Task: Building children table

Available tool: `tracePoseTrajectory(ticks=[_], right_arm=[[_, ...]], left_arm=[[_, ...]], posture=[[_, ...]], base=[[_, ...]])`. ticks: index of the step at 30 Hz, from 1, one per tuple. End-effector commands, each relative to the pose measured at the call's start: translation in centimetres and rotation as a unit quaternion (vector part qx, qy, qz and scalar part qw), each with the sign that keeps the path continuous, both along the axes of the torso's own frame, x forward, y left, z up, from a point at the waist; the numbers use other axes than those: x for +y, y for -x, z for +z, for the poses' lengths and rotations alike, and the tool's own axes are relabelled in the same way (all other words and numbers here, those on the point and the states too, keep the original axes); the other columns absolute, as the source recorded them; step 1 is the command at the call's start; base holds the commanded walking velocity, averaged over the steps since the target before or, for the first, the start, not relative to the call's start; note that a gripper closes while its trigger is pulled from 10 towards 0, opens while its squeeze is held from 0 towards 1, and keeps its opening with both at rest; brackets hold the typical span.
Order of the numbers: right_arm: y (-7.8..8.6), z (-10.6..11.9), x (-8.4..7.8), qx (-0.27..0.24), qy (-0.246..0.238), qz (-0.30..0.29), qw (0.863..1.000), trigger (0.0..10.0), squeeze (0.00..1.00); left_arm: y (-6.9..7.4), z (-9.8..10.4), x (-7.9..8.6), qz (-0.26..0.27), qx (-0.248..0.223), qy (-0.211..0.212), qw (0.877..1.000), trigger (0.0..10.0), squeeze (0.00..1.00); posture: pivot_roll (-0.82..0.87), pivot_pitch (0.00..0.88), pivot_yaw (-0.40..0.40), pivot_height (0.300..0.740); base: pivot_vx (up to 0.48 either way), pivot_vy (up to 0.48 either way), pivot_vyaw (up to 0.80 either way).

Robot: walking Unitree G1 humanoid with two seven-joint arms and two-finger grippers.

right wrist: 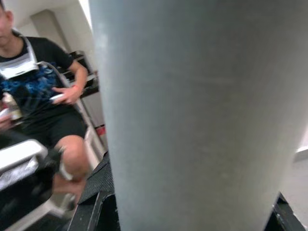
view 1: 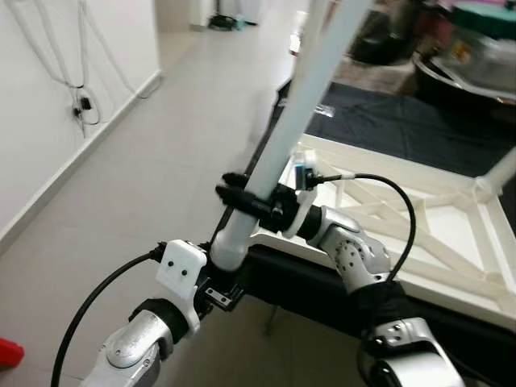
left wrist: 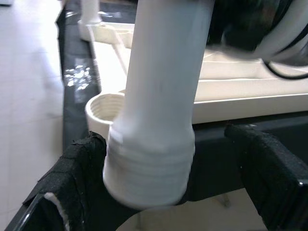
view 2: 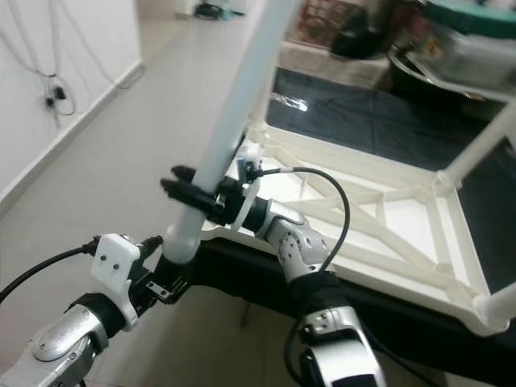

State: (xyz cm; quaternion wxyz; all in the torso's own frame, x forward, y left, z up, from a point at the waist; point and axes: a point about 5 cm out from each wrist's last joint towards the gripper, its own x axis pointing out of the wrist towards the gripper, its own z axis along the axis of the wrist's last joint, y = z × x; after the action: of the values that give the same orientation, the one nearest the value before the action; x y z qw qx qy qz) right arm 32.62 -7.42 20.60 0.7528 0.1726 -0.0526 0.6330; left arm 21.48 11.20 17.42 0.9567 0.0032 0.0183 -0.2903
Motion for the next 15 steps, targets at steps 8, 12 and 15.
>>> tracePoseTrajectory(ticks=[8,12,15], right_arm=[[1.4,0.2,-0.1,0.006,0.005,0.037,0.999,0.0,0.00],[1.8,0.3,-0.1,0.006,0.005,0.048,0.999,0.0,0.00],[2.0,0.4,0.0,0.004,0.004,0.055,0.998,0.0,0.00]], left_arm=[[0.5,-0.1,-0.2,-0.061,0.029,0.006,0.998,10.0,0.00],[0.3,-0.6,-0.1,-0.058,0.041,0.001,0.997,10.0,0.00],[0.3,-1.1,-0.1,-0.059,0.051,0.001,0.997,10.0,0.00]], posture=[[0.20,0.053,-0.123,0.740],[0.20,0.054,-0.118,0.740],[0.20,0.054,-0.118,0.740]], base=[[0.000,0.000,0.00],[0.000,0.000,0.00],[0.000,0.000,0.00]])
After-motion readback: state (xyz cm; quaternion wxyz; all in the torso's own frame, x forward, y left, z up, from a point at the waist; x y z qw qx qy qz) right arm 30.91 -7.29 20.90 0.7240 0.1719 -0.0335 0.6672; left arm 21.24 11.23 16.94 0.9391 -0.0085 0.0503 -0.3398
